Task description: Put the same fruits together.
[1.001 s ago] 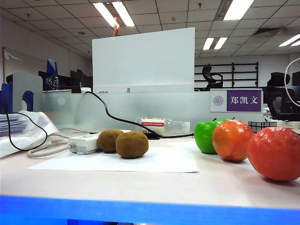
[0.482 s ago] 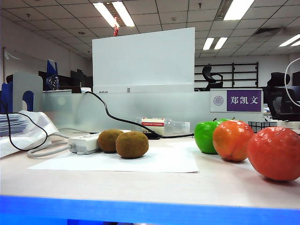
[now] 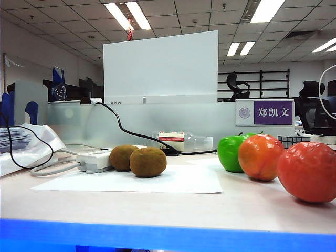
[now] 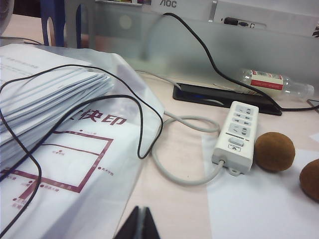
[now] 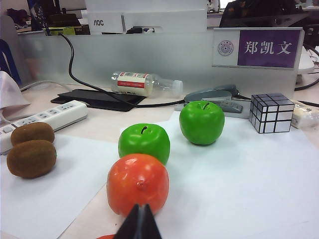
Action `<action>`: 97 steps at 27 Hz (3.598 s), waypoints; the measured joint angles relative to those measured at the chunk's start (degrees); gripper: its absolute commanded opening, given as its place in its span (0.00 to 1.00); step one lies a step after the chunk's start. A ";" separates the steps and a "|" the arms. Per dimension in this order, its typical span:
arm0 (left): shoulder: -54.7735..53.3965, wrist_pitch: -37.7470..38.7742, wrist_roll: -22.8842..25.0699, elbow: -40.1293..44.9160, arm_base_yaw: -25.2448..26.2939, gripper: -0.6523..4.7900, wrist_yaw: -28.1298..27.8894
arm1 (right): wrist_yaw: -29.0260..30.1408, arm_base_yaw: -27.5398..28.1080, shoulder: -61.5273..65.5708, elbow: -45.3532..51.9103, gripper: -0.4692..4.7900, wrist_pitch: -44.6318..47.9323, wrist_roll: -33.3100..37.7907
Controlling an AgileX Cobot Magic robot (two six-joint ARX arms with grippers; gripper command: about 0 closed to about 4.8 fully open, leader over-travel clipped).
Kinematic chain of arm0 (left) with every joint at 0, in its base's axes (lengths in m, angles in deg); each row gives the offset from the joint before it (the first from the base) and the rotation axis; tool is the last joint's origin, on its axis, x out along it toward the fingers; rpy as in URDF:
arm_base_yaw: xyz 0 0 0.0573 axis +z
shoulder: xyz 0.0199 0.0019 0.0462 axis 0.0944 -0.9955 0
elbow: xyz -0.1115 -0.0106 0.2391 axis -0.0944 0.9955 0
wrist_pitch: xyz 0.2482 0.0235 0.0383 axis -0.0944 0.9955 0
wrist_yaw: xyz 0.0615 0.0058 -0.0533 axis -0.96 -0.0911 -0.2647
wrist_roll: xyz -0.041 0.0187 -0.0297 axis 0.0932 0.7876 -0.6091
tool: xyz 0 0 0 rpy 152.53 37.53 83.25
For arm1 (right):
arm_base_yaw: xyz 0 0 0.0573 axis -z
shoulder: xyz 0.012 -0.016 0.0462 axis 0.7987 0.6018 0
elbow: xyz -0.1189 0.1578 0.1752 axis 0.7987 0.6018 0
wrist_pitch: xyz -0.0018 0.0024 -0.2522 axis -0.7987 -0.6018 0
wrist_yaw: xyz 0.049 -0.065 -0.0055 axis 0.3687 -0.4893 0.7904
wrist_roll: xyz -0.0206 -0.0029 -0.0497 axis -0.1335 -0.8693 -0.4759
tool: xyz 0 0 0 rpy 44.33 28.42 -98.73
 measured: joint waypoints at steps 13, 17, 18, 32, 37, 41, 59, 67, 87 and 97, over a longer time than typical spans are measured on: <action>0.00 1.95 0.02 0.00 -0.46 0.11 -0.02 | 0.00 0.00 0.00 0.00 0.09 0.00 0.00; 0.00 1.92 0.02 0.00 -0.46 0.11 0.00 | 0.02 0.00 0.00 0.00 0.09 0.00 0.00; 0.00 1.92 0.02 0.00 -0.46 0.11 0.02 | 0.00 0.00 0.00 0.00 0.09 0.00 0.00; 0.00 1.92 0.02 0.00 -0.46 0.11 0.04 | 0.00 0.00 0.00 0.02 0.09 0.00 0.00; 0.00 1.92 0.02 0.00 -0.46 0.11 0.04 | 0.00 0.00 0.00 0.02 0.09 0.00 0.00; 0.00 1.92 0.02 0.00 -0.46 0.11 0.04 | 0.00 0.00 0.00 0.02 0.09 0.00 -0.07; 0.00 1.92 0.04 0.00 -0.46 0.11 0.04 | -6.54 18.49 0.00 0.02 0.09 -1.62 -3.10; 0.00 1.92 0.04 0.00 -0.46 0.11 0.04 | -3.74 20.44 0.00 0.02 0.09 -1.57 -1.70; 0.00 1.92 0.04 0.00 -0.46 0.11 0.04 | -0.07 20.52 0.00 0.02 0.09 -1.57 -1.66; 0.00 1.92 0.02 0.00 -0.46 0.11 0.04 | -0.07 20.52 0.00 0.02 0.09 -1.62 -1.66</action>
